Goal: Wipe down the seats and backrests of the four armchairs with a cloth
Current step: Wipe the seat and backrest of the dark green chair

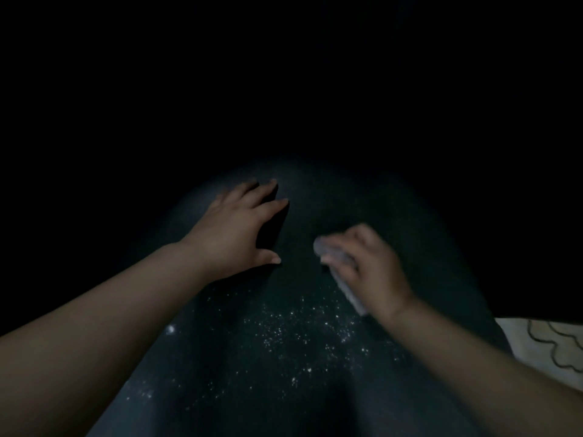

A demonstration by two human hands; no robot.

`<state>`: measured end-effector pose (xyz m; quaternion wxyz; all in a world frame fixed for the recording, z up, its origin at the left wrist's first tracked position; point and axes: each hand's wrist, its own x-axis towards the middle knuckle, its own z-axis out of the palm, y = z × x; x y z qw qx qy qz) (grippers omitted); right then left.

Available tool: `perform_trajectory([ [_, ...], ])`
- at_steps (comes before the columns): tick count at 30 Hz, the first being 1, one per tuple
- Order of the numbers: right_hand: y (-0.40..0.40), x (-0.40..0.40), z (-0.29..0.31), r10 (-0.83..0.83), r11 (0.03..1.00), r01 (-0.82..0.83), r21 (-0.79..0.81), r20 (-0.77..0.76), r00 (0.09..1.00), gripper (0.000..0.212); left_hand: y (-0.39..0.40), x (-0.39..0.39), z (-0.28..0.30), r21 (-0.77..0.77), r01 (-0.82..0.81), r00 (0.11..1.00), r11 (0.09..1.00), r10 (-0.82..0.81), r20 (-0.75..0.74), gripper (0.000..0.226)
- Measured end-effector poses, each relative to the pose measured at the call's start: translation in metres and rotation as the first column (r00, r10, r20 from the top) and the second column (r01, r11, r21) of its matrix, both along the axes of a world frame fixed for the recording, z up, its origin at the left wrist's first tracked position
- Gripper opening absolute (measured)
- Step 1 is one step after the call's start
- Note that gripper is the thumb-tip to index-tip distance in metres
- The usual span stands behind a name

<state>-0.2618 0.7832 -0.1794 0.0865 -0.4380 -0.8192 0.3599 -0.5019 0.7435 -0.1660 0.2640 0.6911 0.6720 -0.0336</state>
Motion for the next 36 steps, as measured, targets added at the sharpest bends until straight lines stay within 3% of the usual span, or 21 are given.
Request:
perform_trajectory([
  [2,-0.026,0.017,0.003,0.044,0.995,-0.050,-0.092,-0.066,0.997,0.032,0.001,0.007,0.001,-0.007,0.024,1.000,1.000,-0.024,0.003,0.099],
  [4,-0.014,0.020,0.006,-0.040,0.990,0.020,-0.142,-0.136,0.990,0.025,0.001,0.013,0.000,-0.008,0.039,0.999,0.999,-0.039,0.002,0.099],
  [7,0.039,0.011,0.008,-0.216,0.973,0.226,0.048,-0.155,0.964,0.023,0.005,0.020,-0.004,0.014,0.056,0.998,0.998,-0.056,0.001,0.100],
  [9,0.053,0.012,0.003,-0.285,0.954,0.294,0.060,-0.126,0.950,0.027,0.007,0.023,-0.006,0.029,0.065,0.998,0.997,-0.065,-0.001,0.099],
  [12,0.013,0.031,-0.005,-0.263,0.963,0.267,0.038,-0.072,0.962,0.029,0.009,0.029,-0.008,0.042,0.078,0.997,0.996,-0.078,-0.007,0.097],
  [16,-0.046,0.052,-0.001,-0.140,0.989,0.134,-0.060,-0.110,0.984,0.034,0.007,0.041,-0.009,0.049,0.120,0.992,0.992,-0.117,-0.053,0.092],
  [18,-0.029,0.051,0.001,-0.220,0.974,0.208,-0.086,-0.172,0.960,0.027,0.006,0.046,-0.008,0.061,0.120,0.992,0.991,-0.117,-0.050,0.087],
  [21,0.012,0.041,-0.002,-0.373,0.920,0.386,0.064,-0.158,0.914,0.026,0.007,0.050,-0.006,0.100,0.106,0.994,0.989,-0.104,-0.024,0.080],
  [23,0.008,0.037,-0.007,-0.416,0.903,0.427,0.044,-0.152,0.896,0.027,0.008,0.050,-0.004,0.104,0.096,0.995,0.990,-0.095,-0.017,0.077],
  [29,-0.071,0.050,-0.003,-0.230,0.973,0.229,-0.021,-0.157,0.960,0.032,0.007,0.047,0.003,0.087,0.143,0.989,0.986,-0.139,-0.051,0.076],
  [33,-0.016,0.065,0.000,-0.438,0.881,0.461,0.110,-0.181,0.881,0.026,0.005,0.047,0.005,0.094,0.180,0.983,0.979,-0.176,-0.050,0.074],
  [36,-0.014,0.071,-0.007,-0.489,0.858,0.502,0.110,-0.126,0.863,0.025,0.005,0.050,0.005,0.102,0.199,0.980,0.975,-0.196,-0.046,0.074],
])
